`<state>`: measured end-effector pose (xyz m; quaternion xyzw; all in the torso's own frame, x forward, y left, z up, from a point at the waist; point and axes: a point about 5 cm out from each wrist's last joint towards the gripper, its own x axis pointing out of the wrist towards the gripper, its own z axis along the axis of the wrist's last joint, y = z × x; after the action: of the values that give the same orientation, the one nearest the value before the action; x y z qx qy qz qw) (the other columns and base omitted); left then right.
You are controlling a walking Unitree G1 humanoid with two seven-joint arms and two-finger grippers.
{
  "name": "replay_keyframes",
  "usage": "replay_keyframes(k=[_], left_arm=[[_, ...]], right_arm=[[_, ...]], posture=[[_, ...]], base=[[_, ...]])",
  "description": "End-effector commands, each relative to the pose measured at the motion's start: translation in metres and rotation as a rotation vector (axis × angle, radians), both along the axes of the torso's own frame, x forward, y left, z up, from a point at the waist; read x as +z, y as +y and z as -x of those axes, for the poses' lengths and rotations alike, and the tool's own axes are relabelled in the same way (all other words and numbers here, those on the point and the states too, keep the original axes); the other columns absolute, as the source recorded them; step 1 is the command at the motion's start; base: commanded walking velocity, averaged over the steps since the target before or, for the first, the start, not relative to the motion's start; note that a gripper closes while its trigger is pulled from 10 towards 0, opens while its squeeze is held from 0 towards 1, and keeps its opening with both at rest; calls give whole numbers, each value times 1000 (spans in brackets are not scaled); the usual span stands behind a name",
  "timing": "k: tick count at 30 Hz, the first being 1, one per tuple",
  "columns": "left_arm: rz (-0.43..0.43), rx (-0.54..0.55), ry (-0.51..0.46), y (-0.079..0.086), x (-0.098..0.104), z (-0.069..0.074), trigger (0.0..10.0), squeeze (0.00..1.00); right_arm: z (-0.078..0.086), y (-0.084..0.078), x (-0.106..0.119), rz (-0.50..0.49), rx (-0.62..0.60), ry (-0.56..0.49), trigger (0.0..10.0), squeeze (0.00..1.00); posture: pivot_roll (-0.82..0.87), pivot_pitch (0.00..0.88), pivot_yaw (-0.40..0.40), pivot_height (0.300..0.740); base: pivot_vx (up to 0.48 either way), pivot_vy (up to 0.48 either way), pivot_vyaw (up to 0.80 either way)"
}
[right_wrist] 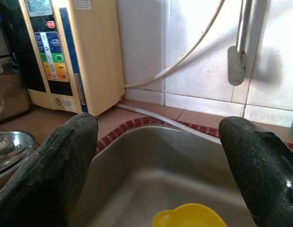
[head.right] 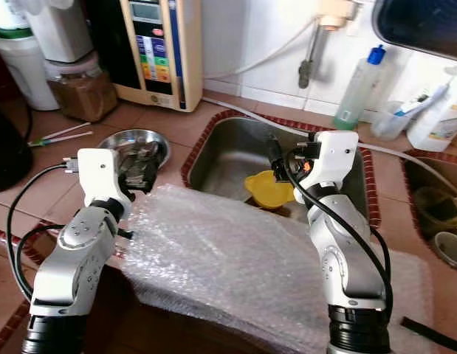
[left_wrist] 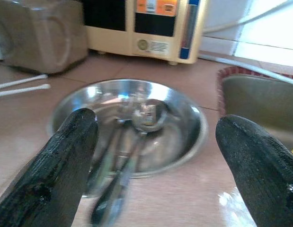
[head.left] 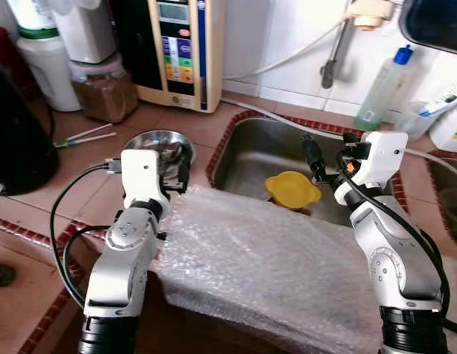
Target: Kitchen organization
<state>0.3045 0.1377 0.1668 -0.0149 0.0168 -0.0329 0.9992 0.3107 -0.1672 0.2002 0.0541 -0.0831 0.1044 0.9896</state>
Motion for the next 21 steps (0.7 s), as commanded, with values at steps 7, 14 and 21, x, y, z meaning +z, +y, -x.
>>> replay_keyframes(k=[7,14,21], left_arm=[[5,-16,16,-4,-1,-2,10000,0],[-37,-14,-7,-4,1,-3,10000,0],[31,-64,-22,-5,3,-3,10000,0]], right_arm=[[-1,-1,1,4,-5,-2,10000,0],[-1,-4,1,7,-16,-5,10000,0],[0,-6,2,9,-24,-8,10000,0]], posture=[[-70,76,7,740],[-75,75,13,740],[-79,75,15,740]], base=[[0,449,0],[0,411,0],[0,-51,0]])
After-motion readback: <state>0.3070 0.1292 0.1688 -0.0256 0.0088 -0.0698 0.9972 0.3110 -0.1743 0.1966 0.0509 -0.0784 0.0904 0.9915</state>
